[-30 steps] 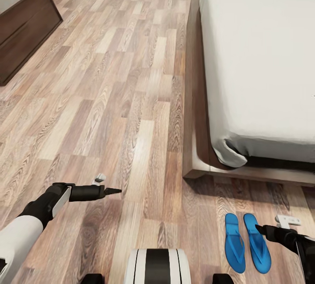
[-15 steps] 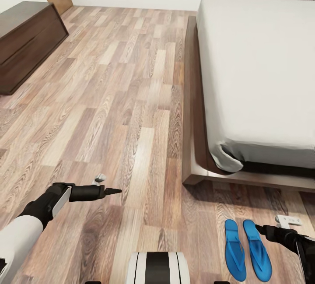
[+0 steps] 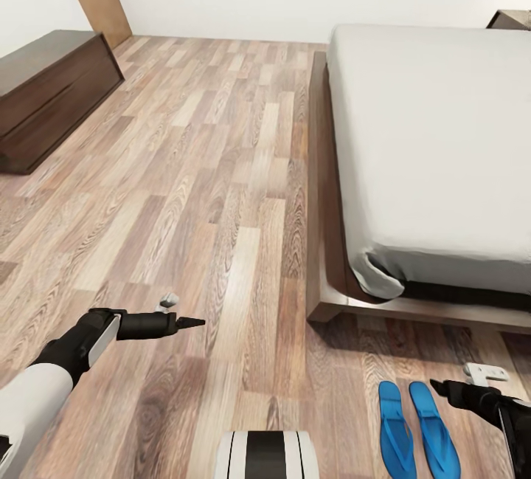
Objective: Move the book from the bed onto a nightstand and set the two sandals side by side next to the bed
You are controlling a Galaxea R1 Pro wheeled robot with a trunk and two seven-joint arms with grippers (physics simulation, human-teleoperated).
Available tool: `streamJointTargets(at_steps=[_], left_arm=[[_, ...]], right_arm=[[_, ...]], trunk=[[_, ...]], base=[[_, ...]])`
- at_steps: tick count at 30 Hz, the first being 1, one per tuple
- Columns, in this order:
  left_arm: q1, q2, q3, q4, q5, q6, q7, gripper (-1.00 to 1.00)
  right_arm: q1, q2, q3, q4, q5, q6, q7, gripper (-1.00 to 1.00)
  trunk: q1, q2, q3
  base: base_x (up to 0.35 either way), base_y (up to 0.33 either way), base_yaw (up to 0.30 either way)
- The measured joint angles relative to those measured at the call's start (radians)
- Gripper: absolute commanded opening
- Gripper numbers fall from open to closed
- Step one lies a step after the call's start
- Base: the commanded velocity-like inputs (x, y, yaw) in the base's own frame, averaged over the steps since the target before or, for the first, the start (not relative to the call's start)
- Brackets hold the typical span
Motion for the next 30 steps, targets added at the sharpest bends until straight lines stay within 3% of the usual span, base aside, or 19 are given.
streamJointTargets(at_steps=[25, 30], left_arm=[[0.000, -0.001, 0.000, 0.002, 0.000, -0.002, 0.002, 1.00], [0.000, -0.004, 0.000, 0.003, 0.000, -0.002, 0.002, 1.00]], right_arm=[[0.003, 0.001, -0.001, 0.006, -0.002, 0.000, 0.000, 1.00], [0.003, 0.000, -0.001, 0.067, -0.001, -0.001, 0.000, 1.00]], trunk=[[-0.011, 0.006, 0.097], [-0.013, 0.007, 0.116]], base=[[0.000, 0.000, 0.000], [0.000, 0.000, 0.000]])
